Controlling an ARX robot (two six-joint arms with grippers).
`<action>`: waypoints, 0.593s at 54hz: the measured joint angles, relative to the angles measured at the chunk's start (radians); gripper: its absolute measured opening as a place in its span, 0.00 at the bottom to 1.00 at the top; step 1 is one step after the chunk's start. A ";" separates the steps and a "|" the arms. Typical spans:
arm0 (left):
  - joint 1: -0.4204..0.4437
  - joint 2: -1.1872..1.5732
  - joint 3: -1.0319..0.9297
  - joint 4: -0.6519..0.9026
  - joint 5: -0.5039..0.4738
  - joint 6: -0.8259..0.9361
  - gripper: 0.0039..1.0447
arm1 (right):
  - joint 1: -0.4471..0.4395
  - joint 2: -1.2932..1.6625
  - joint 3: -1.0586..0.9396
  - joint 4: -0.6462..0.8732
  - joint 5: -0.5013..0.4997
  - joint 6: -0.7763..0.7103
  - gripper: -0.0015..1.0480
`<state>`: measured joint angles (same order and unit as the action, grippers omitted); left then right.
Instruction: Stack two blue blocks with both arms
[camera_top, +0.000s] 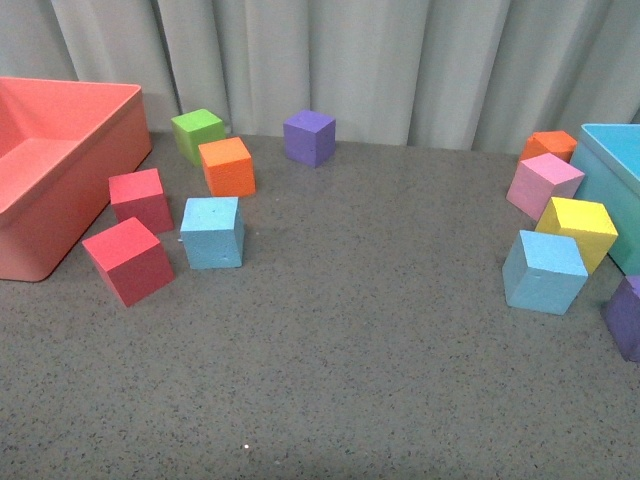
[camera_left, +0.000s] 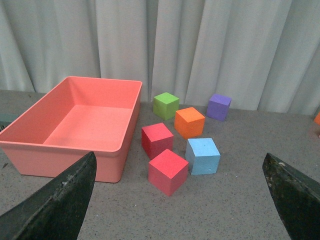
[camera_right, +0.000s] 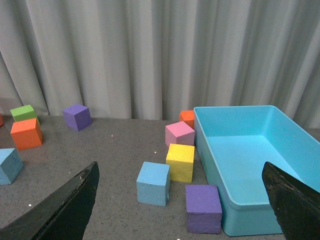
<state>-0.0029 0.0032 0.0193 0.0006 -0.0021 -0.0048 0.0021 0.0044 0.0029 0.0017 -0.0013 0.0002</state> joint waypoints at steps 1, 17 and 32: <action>0.000 0.000 0.000 0.000 0.000 0.000 0.94 | 0.000 0.000 0.000 0.000 0.000 0.000 0.91; 0.000 0.000 0.000 0.000 0.000 0.000 0.94 | 0.000 0.000 0.000 0.000 0.000 0.000 0.91; 0.000 0.000 0.000 0.000 0.000 0.000 0.94 | 0.000 0.000 0.000 0.000 0.000 0.000 0.91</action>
<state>-0.0029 0.0032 0.0193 0.0006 -0.0021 -0.0048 0.0021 0.0044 0.0029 0.0017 -0.0013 0.0002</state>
